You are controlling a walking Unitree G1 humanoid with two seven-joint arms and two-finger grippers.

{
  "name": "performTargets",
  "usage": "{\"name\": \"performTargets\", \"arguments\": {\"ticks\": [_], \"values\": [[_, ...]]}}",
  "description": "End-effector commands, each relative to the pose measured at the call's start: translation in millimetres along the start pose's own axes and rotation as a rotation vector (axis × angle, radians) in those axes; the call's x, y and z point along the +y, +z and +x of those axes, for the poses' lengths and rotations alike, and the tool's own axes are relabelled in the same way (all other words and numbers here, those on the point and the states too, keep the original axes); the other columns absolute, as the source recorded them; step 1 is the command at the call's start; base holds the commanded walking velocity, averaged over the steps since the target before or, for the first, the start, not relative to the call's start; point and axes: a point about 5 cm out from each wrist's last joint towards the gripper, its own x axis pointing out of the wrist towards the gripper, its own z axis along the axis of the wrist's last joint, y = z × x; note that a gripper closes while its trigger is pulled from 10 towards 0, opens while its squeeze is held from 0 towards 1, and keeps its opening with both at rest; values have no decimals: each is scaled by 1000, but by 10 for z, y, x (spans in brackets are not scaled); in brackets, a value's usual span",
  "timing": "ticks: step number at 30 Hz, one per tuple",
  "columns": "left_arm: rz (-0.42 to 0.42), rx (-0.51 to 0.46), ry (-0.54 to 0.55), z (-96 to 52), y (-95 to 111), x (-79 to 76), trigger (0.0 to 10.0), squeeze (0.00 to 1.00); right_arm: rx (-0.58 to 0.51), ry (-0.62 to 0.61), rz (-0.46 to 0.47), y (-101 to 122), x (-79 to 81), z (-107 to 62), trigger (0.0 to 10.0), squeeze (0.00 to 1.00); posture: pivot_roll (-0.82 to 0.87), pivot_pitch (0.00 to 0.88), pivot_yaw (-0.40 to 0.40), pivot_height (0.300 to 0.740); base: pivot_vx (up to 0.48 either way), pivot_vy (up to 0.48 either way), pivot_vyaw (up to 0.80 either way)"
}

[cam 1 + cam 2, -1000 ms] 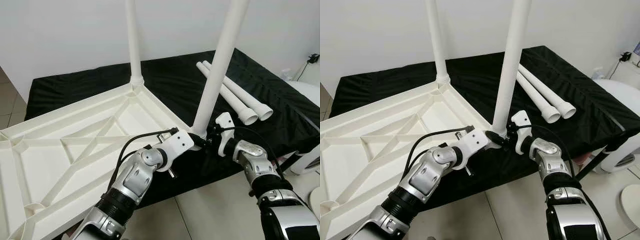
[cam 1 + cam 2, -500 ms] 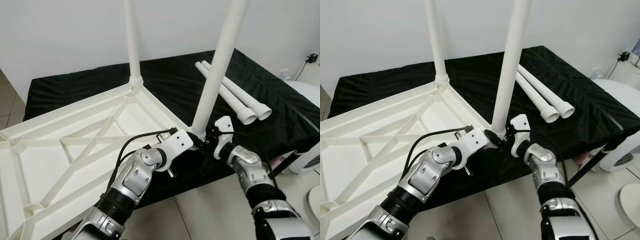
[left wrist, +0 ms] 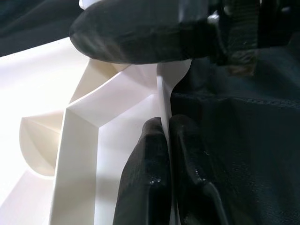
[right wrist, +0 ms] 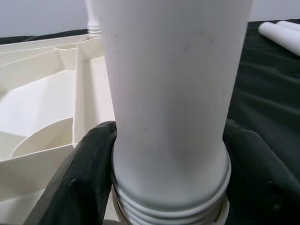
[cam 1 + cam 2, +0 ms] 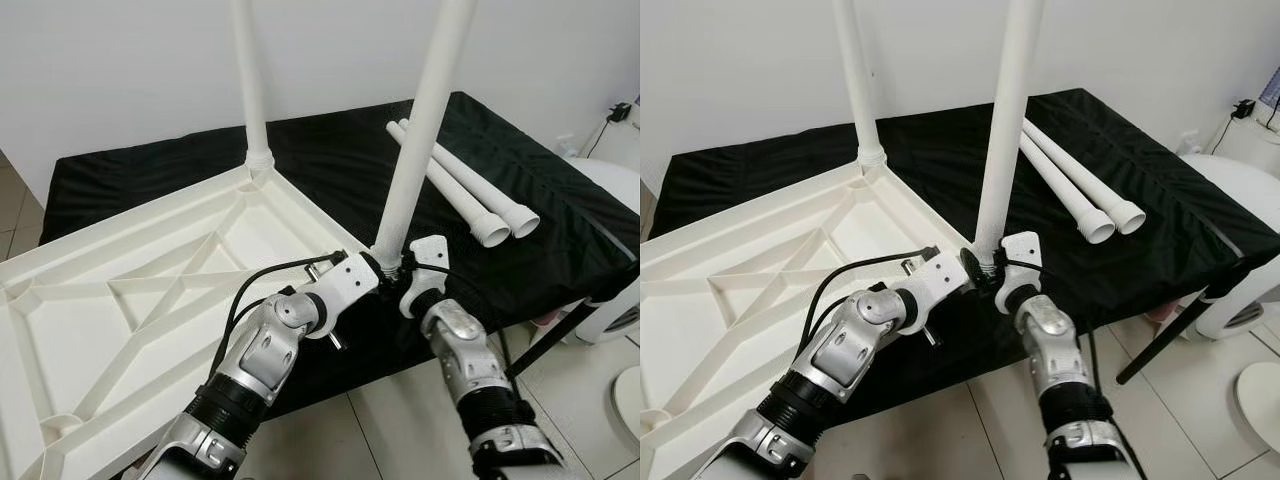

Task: Building children table

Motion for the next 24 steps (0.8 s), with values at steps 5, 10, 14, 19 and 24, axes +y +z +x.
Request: {"name": "performTargets", "arguments": {"ticks": [5,10,14,19,24], "values": [[24,5,81,-3,14,4,10000,0,-30,-250,-8,126,69,58,10000,0,-111,75,32,740,0,0,0],[24,4,80,-3,15,1,10000,0,-36,-324,2,141,131,49,10000,0,-111,70,32,740,0,0,0],[25,3,77,1,17,-11,10000,0,-40,-384,5,160,215,38,10000,0,-109,66,27,740,0,0,0],[26,4,74,2,14,-26,10000,0,-36,-376,2,159,220,33,10000,0,-109,65,25,740,0,0,0],[25,3,76,6,15,-37,10000,0,-45,-377,-2,175,195,18,10000,1000,-110,63,21,740,0,0,0]]}}
